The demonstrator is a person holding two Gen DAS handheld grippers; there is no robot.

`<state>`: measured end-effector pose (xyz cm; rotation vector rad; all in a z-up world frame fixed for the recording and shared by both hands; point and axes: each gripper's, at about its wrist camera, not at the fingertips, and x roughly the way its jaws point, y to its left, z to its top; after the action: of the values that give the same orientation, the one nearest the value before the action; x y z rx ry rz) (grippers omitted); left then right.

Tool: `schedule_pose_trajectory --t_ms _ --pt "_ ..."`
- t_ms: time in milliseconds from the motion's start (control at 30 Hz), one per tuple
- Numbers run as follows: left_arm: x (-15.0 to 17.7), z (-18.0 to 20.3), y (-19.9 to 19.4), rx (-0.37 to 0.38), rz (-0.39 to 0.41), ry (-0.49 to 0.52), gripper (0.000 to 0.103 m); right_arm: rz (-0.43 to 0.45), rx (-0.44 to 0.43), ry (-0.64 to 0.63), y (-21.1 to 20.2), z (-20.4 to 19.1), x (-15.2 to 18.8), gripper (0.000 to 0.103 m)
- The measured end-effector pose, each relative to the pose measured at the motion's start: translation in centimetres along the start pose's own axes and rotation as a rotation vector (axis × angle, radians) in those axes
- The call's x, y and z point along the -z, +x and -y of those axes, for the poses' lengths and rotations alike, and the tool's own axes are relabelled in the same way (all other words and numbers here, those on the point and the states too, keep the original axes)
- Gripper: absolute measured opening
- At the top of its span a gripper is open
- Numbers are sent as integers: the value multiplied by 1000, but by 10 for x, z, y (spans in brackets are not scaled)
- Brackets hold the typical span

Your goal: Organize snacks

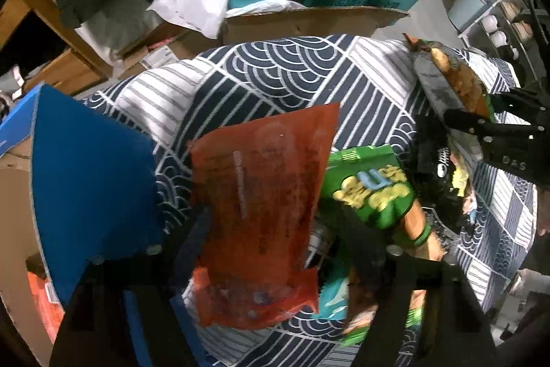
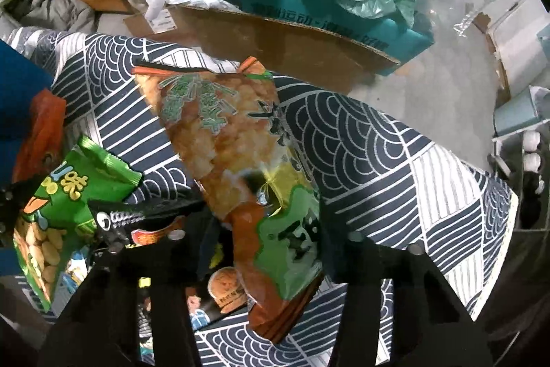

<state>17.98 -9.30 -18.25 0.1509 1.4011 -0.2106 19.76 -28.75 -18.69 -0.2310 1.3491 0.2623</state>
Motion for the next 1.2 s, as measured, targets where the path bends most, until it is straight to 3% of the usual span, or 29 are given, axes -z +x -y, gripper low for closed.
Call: schedule_pose_trajectory --t_ms 33,167,233,400,800,1200 --pt "1 -2 -1 -16 6 -4 57 0 2 5 -1 0 0 45" --pt "4 -8 -7 9 23 -19 47 17 2 24 -9 2 1 43" --pt "5 -6 -11 0 38 -13 35 26 -6 37 -14 3 0 43" --pt "8 4 -21 -36 74 33 24 45 -9 47 -30 -3 -1 43" --pt "19 -1 -45 57 93 -16 20 92 -35 62 -61 -24 12 43" --pt "35 4 -99 81 199 -1 20 164 -44 36 -103 -44 26 43"
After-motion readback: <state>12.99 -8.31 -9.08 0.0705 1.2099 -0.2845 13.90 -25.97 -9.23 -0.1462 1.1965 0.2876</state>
